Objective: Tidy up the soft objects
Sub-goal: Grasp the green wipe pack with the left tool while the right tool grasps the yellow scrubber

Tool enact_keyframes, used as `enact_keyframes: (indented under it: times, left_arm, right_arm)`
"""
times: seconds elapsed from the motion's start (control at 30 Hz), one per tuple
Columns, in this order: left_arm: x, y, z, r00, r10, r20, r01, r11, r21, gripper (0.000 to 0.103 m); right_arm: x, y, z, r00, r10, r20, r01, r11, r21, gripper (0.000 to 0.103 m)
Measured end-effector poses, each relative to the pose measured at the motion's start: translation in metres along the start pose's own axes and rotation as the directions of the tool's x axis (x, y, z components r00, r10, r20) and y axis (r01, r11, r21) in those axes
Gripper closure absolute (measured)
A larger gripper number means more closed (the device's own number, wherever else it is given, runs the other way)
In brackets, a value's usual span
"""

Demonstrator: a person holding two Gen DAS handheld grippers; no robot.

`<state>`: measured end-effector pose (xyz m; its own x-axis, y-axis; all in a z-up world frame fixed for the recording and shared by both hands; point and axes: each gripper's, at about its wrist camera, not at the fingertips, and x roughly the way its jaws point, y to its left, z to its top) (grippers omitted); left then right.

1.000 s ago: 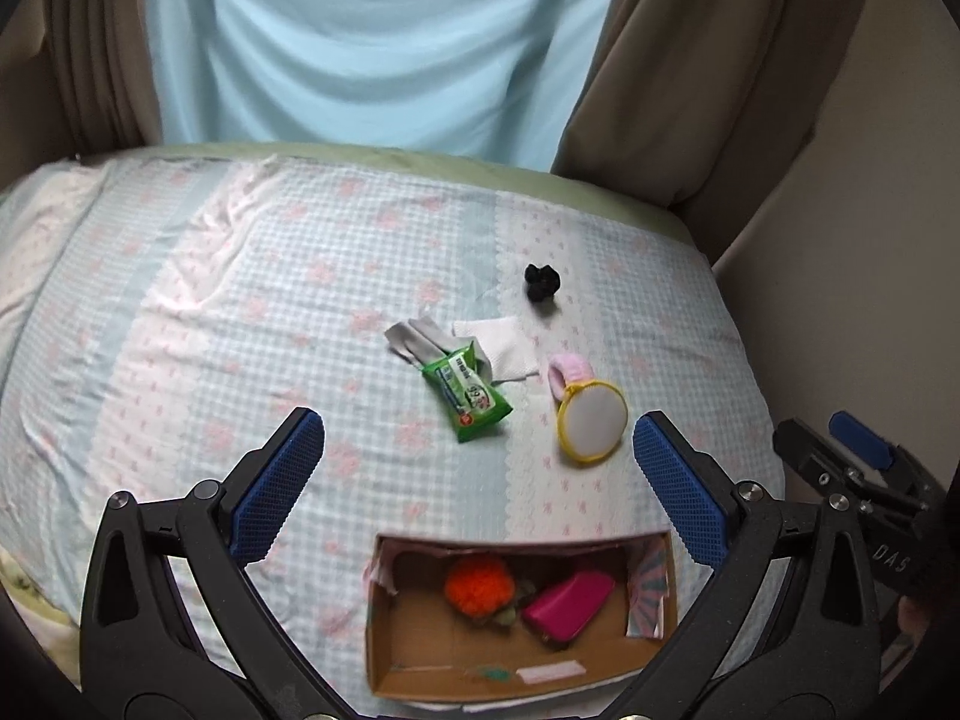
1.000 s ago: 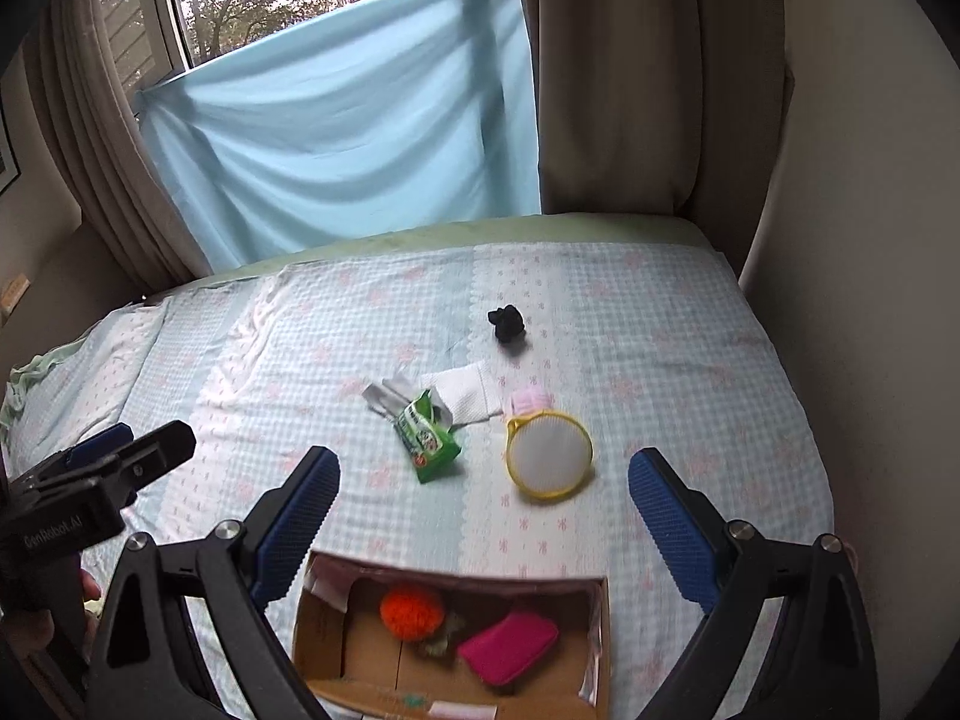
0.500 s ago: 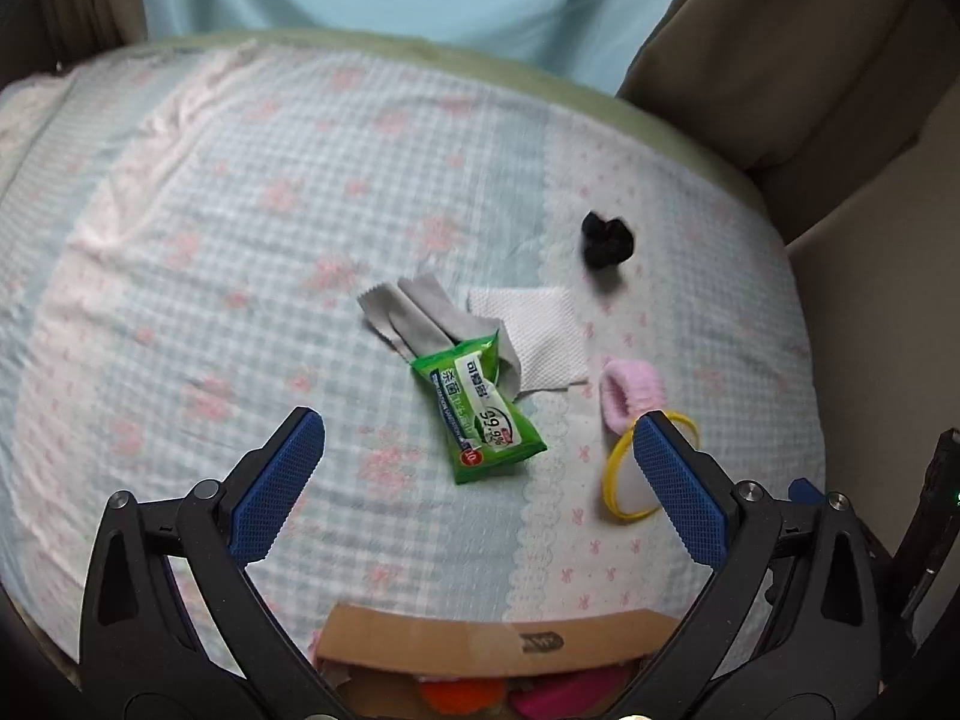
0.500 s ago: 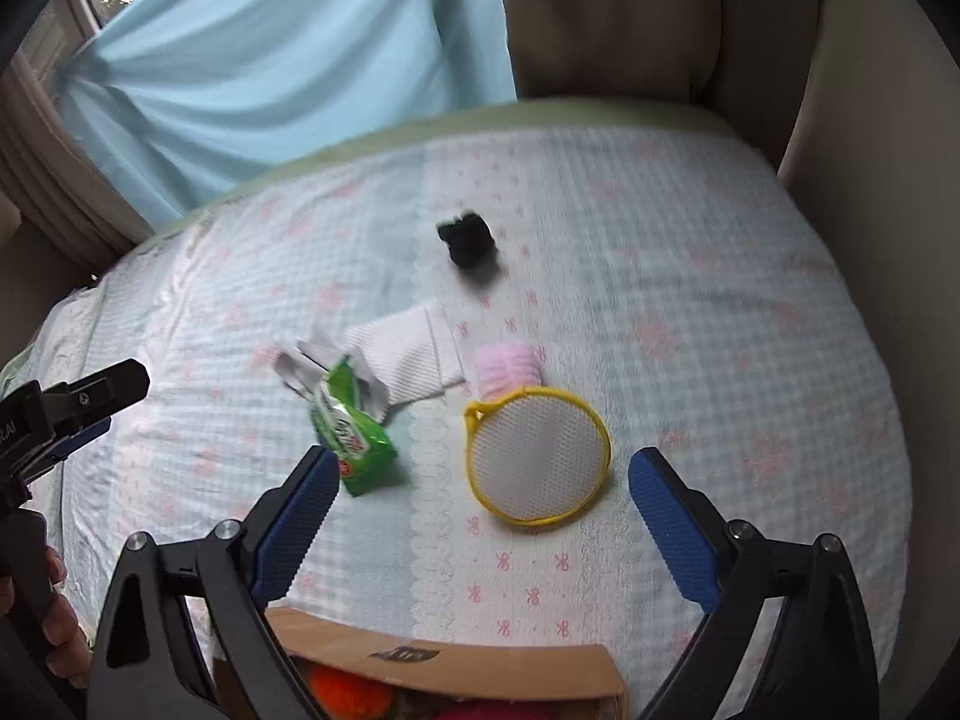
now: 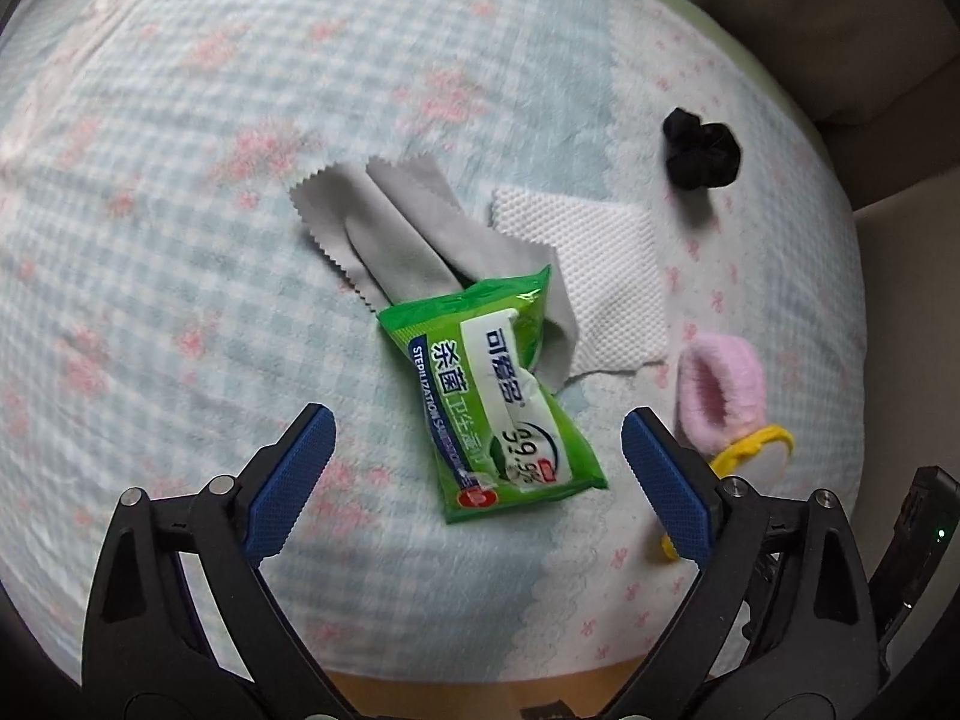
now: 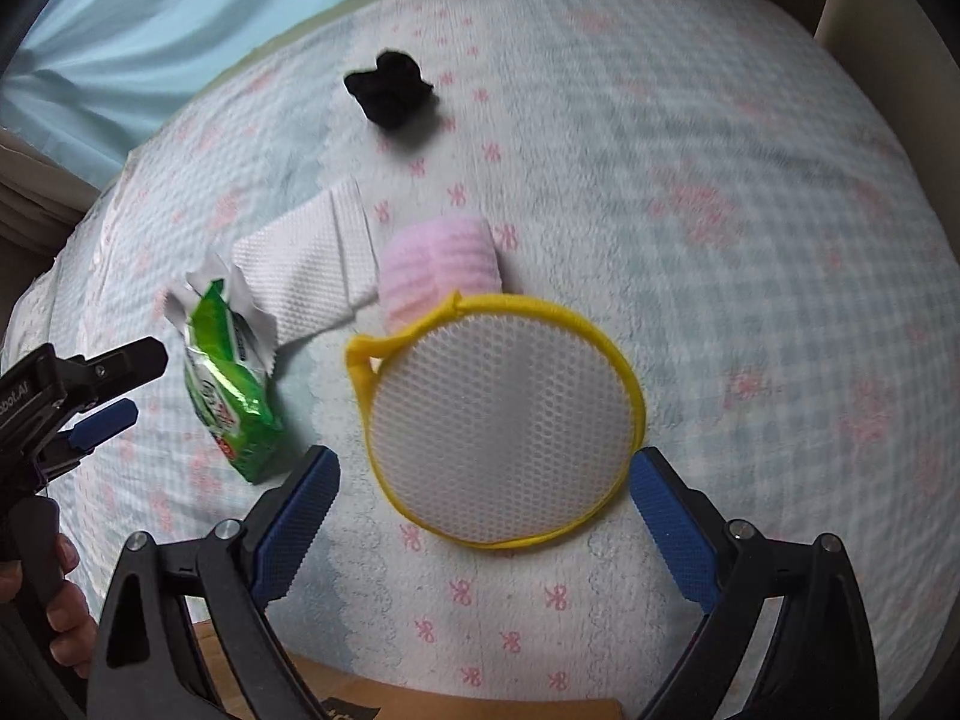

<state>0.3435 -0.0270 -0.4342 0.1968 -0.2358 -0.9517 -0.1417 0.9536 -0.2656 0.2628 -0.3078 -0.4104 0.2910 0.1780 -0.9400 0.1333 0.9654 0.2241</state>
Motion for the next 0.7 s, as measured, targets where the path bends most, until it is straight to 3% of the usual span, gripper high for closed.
enact_keyframes:
  times: [0.13, 0.2, 0.27, 0.37, 0.57, 0.67, 0.7]
  left_arm:
    - [0.023, 0.001, 0.003, 0.999, -0.005, -0.038, 0.005, 1.0, -0.015, 0.017]
    - [0.035, 0.0, 0.004, 0.998, -0.014, -0.066, 0.013, 1.0, -0.02, 0.031]
    - [0.041, -0.001, 0.004, 0.996, -0.035, -0.077, 0.033, 0.999, -0.023, 0.036]
    - [0.045, -0.008, 0.002, 0.995, -0.055, -0.087, 0.054, 0.999, -0.006, 0.052]
    - [0.045, -0.023, 0.002, 0.997, -0.024, -0.079, 0.028, 0.999, 0.038, 0.061]
    - [0.044, -0.027, 0.004, 0.997, -0.024, -0.075, 0.027, 0.999, 0.045, 0.065]
    - [0.041, -0.027, 0.004, 0.997, -0.023, -0.073, 0.026, 0.999, 0.048, 0.065]
  right_arm:
    - [0.021, -0.003, 0.001, 0.999, 0.014, -0.034, -0.015, 1.0, -0.01, 0.007]
    - [0.03, -0.005, 0.002, 0.999, 0.011, -0.052, -0.011, 1.0, -0.011, 0.007]
    - [0.036, -0.008, 0.003, 0.998, 0.01, -0.059, -0.01, 1.0, 0.0, 0.017]
    - [0.039, -0.013, 0.006, 0.999, -0.002, -0.052, 0.003, 1.0, 0.015, 0.028]
    - [0.034, -0.021, 0.009, 0.999, -0.015, -0.045, 0.018, 0.999, 0.048, 0.044]
    - [0.03, -0.026, 0.007, 0.999, -0.034, -0.041, 0.037, 0.997, 0.063, 0.062]
    - [0.028, -0.029, 0.006, 0.998, -0.04, -0.042, 0.043, 0.997, 0.07, 0.072]
